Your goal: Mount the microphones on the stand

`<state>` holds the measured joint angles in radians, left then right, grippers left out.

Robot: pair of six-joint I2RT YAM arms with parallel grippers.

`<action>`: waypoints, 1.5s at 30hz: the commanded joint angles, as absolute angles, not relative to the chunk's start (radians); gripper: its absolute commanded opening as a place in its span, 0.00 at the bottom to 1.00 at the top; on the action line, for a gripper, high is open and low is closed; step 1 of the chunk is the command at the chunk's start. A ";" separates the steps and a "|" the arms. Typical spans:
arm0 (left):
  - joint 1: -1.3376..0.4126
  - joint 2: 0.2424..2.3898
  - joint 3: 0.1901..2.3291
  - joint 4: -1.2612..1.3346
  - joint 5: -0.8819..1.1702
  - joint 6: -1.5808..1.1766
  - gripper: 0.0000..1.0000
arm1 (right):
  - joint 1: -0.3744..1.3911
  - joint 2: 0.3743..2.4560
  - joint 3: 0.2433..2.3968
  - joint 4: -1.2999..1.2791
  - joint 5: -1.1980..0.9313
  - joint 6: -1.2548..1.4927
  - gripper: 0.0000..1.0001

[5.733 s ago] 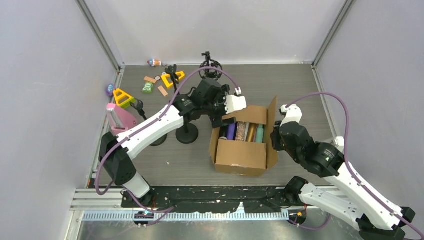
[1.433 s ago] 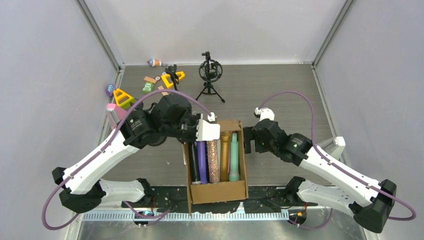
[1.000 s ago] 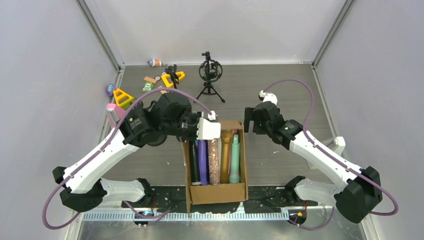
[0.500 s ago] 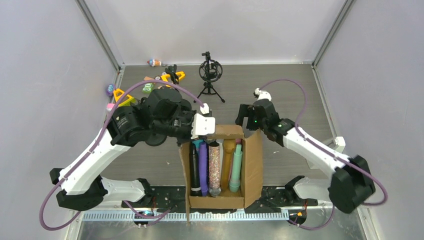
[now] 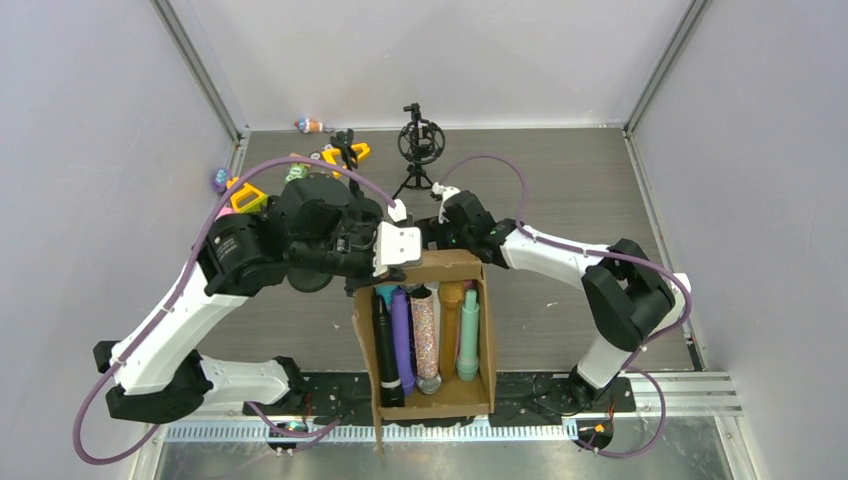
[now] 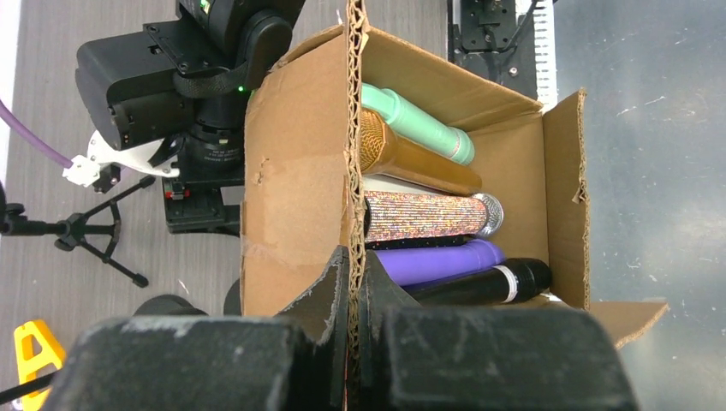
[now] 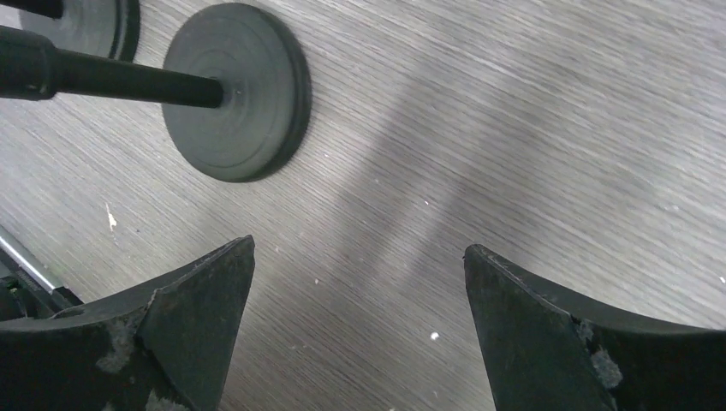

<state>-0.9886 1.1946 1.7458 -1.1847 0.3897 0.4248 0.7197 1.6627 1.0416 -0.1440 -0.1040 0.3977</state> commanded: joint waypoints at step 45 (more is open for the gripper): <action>-0.999 1.184 1.464 -0.866 0.221 0.543 0.00 | 0.642 1.662 0.881 0.088 -0.432 0.497 0.93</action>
